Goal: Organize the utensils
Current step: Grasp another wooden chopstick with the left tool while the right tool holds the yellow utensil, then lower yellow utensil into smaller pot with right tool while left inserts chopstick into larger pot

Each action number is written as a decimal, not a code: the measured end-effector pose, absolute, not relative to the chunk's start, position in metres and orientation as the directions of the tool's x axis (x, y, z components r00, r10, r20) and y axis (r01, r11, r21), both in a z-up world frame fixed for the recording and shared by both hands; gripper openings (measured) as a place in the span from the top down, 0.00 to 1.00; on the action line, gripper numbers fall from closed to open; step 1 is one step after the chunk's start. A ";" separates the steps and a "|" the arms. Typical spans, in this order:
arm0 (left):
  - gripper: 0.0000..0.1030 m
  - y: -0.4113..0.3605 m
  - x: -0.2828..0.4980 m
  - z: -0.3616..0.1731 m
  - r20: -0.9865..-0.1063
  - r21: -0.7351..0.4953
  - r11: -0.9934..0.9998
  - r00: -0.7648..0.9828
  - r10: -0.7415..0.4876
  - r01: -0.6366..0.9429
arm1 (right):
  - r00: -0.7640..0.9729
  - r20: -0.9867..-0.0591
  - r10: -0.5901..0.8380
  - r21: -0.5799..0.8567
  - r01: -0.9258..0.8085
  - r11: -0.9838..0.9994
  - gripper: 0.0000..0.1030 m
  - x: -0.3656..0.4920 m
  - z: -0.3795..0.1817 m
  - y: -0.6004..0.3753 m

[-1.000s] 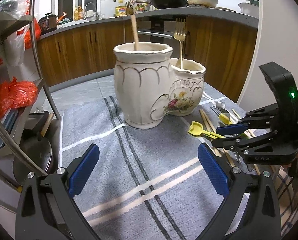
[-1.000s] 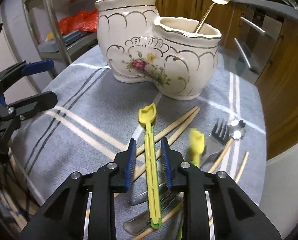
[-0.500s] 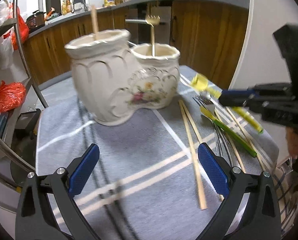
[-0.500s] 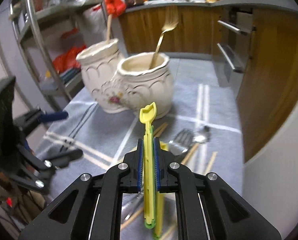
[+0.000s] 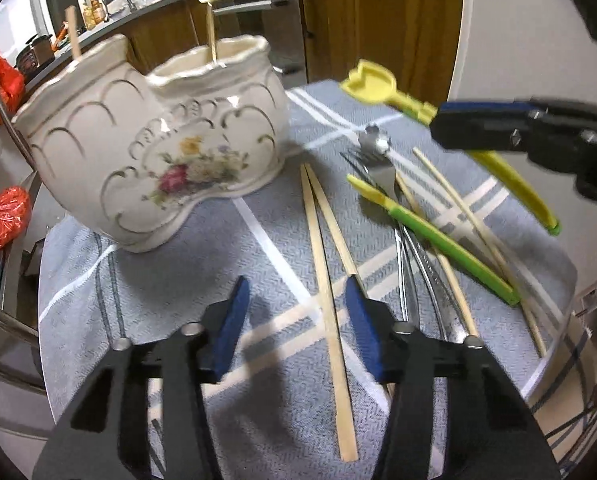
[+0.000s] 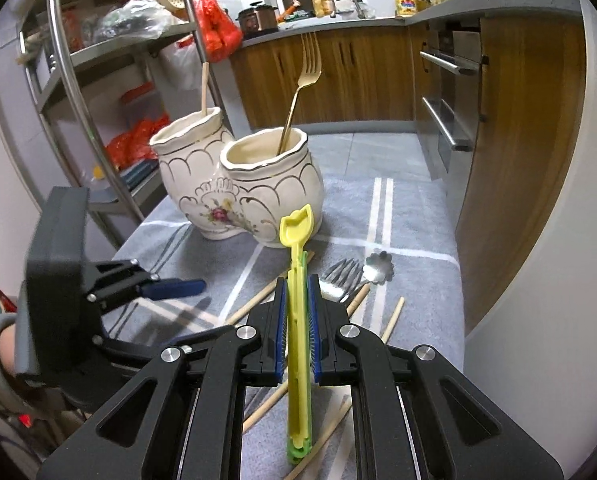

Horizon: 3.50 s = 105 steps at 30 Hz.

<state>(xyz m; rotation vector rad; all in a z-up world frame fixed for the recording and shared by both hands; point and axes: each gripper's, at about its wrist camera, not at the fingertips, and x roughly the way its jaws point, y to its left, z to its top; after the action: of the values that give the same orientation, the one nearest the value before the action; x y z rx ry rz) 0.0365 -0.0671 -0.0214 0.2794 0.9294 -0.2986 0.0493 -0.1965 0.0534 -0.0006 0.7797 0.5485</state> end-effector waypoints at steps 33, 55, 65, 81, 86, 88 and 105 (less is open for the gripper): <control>0.94 0.000 -0.006 0.052 -0.592 0.094 0.889 0.743 -0.313 0.449 | 0.703 -0.543 0.459 0.215 -0.412 0.885 0.90 0.053 0.092 -0.197; 0.94 0.096 0.107 0.127 -0.170 -0.364 0.896 0.927 -0.333 0.255 | 0.760 -0.240 0.604 0.456 -0.461 0.761 0.90 0.156 0.119 -0.150; 0.94 0.085 0.129 0.095 -0.168 -0.377 0.908 0.951 -0.261 0.183 | 0.763 -0.282 0.582 0.411 -0.452 0.792 0.90 0.174 0.087 -0.122; 0.94 0.070 0.104 0.081 -0.324 -0.215 0.953 0.906 -0.274 0.212 | 0.739 -0.400 0.541 0.273 -0.468 0.841 0.90 0.163 0.071 -0.113; 0.94 0.067 0.099 0.082 -0.400 -0.169 0.964 0.880 -0.257 0.205 | 0.711 -0.452 0.539 0.260 -0.473 0.842 0.90 0.158 0.071 -0.113; 0.94 0.066 0.097 0.082 -0.412 -0.147 0.969 0.879 -0.241 0.198 | 0.698 -0.478 0.534 0.244 -0.478 0.844 0.90 0.156 0.070 -0.110; 0.80 0.059 0.085 0.100 -0.405 -0.100 0.977 0.889 -0.212 0.188 | 0.705 -0.495 0.508 0.218 -0.465 0.858 0.74 0.137 0.076 -0.116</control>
<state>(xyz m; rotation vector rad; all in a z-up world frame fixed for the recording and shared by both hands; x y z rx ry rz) 0.0850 0.0594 0.0996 -0.0587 0.4267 -0.2079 0.1367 -0.1161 0.0760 0.0793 0.5732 0.5411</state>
